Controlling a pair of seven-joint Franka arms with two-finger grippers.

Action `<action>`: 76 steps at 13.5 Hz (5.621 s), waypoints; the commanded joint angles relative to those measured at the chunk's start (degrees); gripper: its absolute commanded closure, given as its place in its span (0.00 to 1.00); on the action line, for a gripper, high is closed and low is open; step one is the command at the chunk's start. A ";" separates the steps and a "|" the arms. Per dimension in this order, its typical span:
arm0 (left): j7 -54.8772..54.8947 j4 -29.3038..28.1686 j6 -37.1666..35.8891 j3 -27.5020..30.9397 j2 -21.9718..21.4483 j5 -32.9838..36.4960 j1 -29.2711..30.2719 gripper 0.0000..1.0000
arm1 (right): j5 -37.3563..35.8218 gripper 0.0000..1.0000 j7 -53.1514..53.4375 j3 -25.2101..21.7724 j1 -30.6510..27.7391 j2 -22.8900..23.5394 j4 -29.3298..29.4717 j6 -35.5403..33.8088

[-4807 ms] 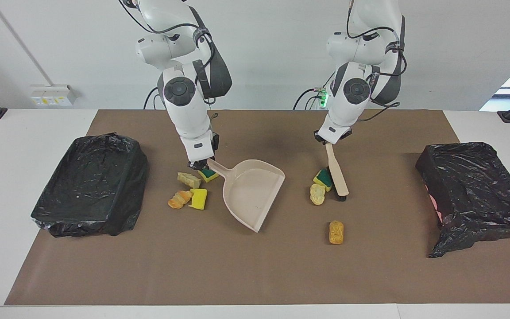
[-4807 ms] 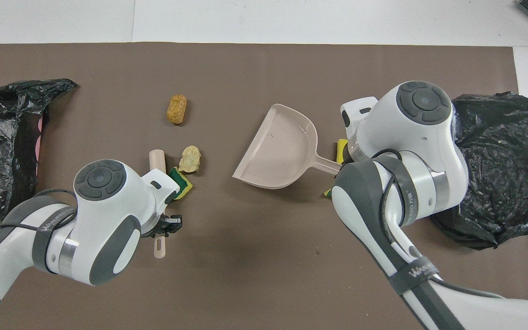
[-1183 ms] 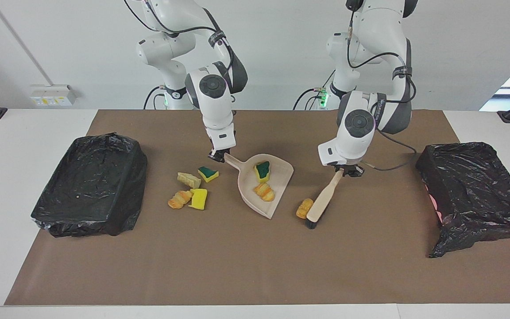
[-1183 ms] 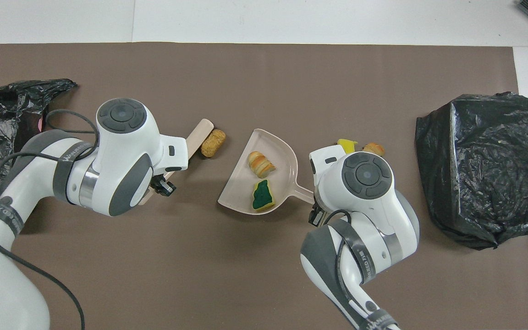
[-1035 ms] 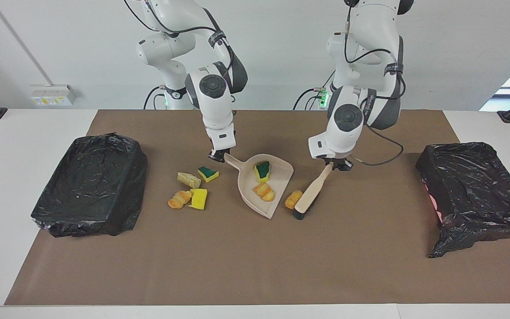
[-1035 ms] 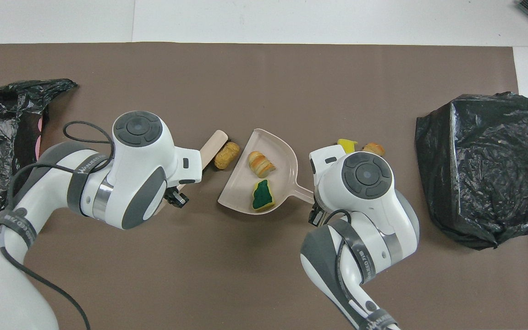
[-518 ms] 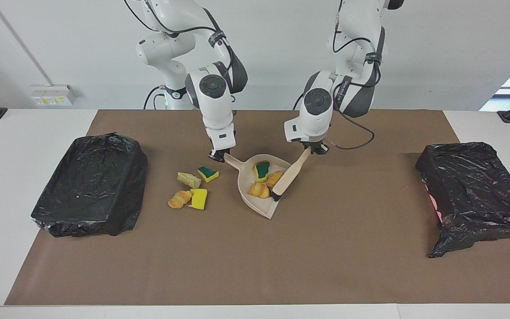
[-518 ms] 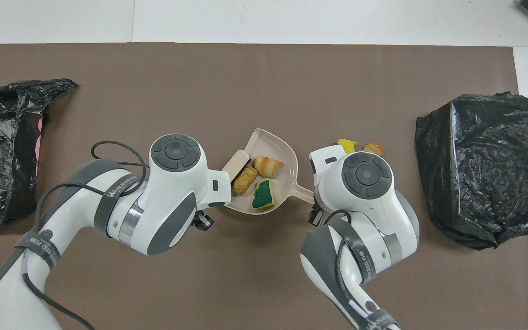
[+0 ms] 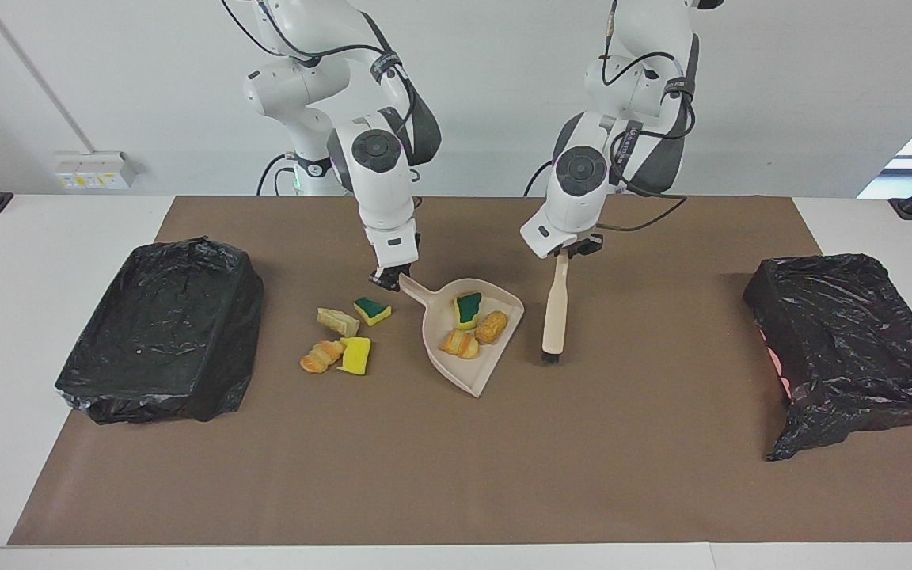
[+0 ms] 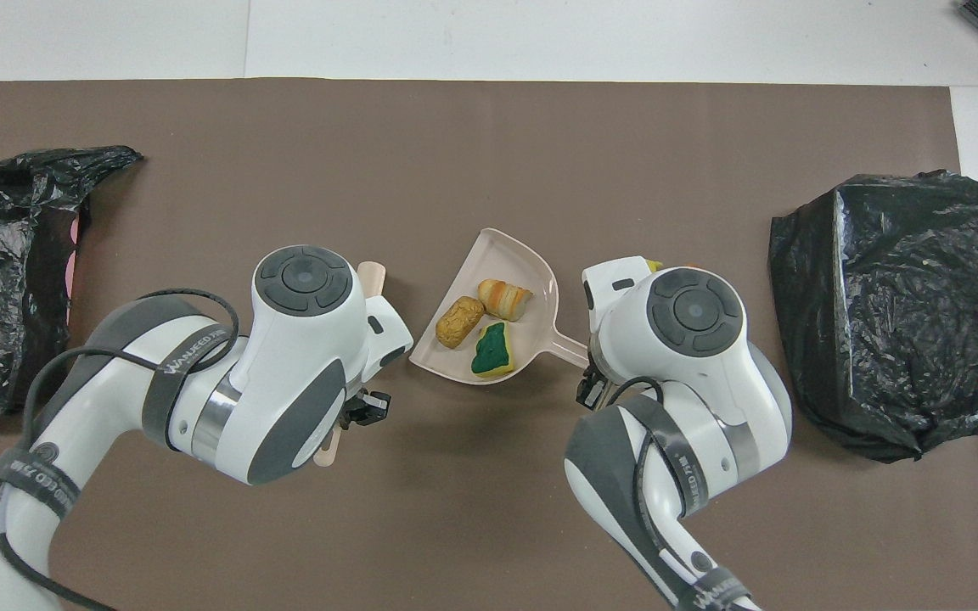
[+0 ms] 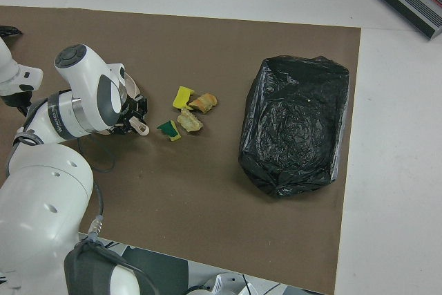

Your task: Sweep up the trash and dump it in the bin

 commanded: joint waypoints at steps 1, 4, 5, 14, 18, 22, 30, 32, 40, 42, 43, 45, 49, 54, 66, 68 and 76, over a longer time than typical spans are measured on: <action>-8.16 -2.28 -1.42 0.13 -4.81 -0.60 -3.32 1.00 | -0.39 1.00 0.90 0.32 -2.91 -1.93 3.56 -4.68; -14.23 -6.66 1.38 0.13 -7.71 -4.44 -8.42 1.00 | -0.48 1.00 0.38 0.32 -5.89 -3.51 4.18 -4.68; -15.81 -8.24 3.22 0.13 -8.76 -6.73 -9.66 1.00 | -0.56 1.00 0.20 0.32 -6.77 -4.04 4.44 -4.68; -35.41 -29.34 21.24 0.04 -20.90 -11.32 -30.39 1.00 | -1.09 1.00 -7.69 0.14 -17.75 -8.52 5.94 -3.55; -38.24 -30.14 23.63 -0.04 -20.03 -14.30 -33.48 1.00 | 2.93 1.00 -24.10 0.06 -27.93 -8.61 8.57 -3.98; -37.63 -30.23 24.68 0.04 -18.36 -14.84 -34.28 1.00 | 5.68 1.00 -40.90 -0.73 -37.70 -8.62 9.19 -5.29; -37.10 -30.41 24.77 0.04 -17.83 -15.37 -34.45 1.00 | 3.92 1.00 -57.35 -1.44 -51.86 -7.74 15.08 -8.55; -37.10 -30.41 24.86 0.13 -17.83 -15.37 -34.45 1.00 | 1.82 1.00 -59.99 -1.61 -53.71 -7.74 15.08 -8.29; -36.92 -30.41 24.60 0.22 -17.65 -15.37 -34.37 0.66 | -6.80 1.00 -74.39 -1.79 -54.59 -7.82 14.64 -6.00; -37.10 -30.40 24.60 0.22 -17.30 -15.37 -33.93 0.60 | -7.24 1.00 -80.54 -1.79 -54.51 -7.82 14.73 -6.09; -36.92 -30.32 24.60 0.22 -17.21 -15.37 -33.84 0.56 | -7.33 1.00 -82.40 -1.70 -54.33 -7.82 14.64 -6.09; -36.92 -29.88 24.42 0.39 -16.95 -15.37 -33.75 0.30 | -9.42 1.00 -82.68 -1.18 -53.89 -7.04 14.99 -6.00; -25.70 -23.74 23.63 0.66 -13.96 -13.27 -27.09 0.00 | -21.36 1.00 -80.93 -0.91 -50.91 -5.89 15.86 -5.13; -15.50 -5.93 20.39 0.66 -4.23 0.63 -12.77 0.00 | -35.01 1.00 -79.43 -0.82 -45.81 -7.03 17.45 -4.33; 18.08 26.63 -3.77 1.27 -3.94 3.36 17.12 0.00 | -40.47 1.00 -65.93 5.22 -38.86 -9.32 25.35 -21.35; 19.24 28.21 -7.47 1.10 -4.90 3.09 19.42 0.00 | -39.24 1.00 -56.80 9.53 -38.86 -10.37 26.50 -26.81; 19.77 29.10 -20.56 2.33 -9.13 0.81 21.35 0.00 | -26.59 1.00 -17.08 23.95 -38.69 -9.59 26.59 -30.61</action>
